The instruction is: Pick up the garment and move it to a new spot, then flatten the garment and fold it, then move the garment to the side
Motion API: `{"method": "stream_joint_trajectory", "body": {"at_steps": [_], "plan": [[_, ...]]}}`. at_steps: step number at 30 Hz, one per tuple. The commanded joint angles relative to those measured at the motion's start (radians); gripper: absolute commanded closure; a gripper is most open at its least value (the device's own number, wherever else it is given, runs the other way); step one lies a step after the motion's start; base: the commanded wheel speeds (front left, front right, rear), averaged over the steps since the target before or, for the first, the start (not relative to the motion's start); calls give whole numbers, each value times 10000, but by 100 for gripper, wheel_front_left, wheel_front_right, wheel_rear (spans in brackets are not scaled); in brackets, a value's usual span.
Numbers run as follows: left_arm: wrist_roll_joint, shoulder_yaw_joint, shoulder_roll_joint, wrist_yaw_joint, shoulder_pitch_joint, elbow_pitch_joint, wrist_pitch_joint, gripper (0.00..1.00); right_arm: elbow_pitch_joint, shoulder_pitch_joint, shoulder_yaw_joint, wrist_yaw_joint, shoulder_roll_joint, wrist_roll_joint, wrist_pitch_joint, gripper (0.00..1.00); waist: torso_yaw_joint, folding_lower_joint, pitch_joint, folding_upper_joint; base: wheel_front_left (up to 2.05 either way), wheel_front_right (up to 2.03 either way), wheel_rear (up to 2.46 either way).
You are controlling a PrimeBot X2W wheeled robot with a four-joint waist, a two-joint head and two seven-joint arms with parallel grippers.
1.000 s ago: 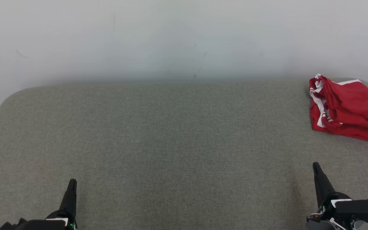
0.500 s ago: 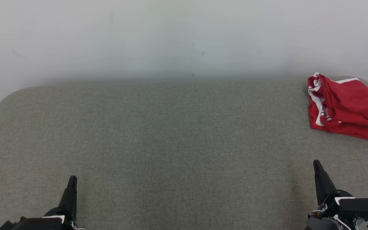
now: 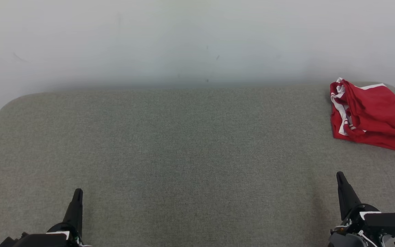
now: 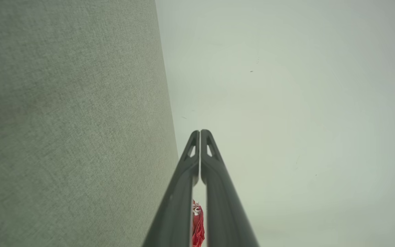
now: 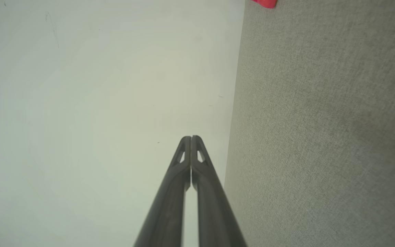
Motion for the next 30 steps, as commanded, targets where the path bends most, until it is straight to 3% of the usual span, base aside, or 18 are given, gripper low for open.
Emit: {"method": "stream_joint_trajectory", "body": {"at_steps": [1, 30], "plan": [[-54, 29, -21, -36, -95, 15, 6, 100, 2, -59, -24, -21, 7, -11, 20, 100, 1, 0, 0, 0, 0, 0, 0], [-55, 25, -19, -36, -93, 13, 4, 100, 4, -62, -66, -21, 37, -47, 64, 100, 1, 0, 0, 0, 0, 0, 0]]}}
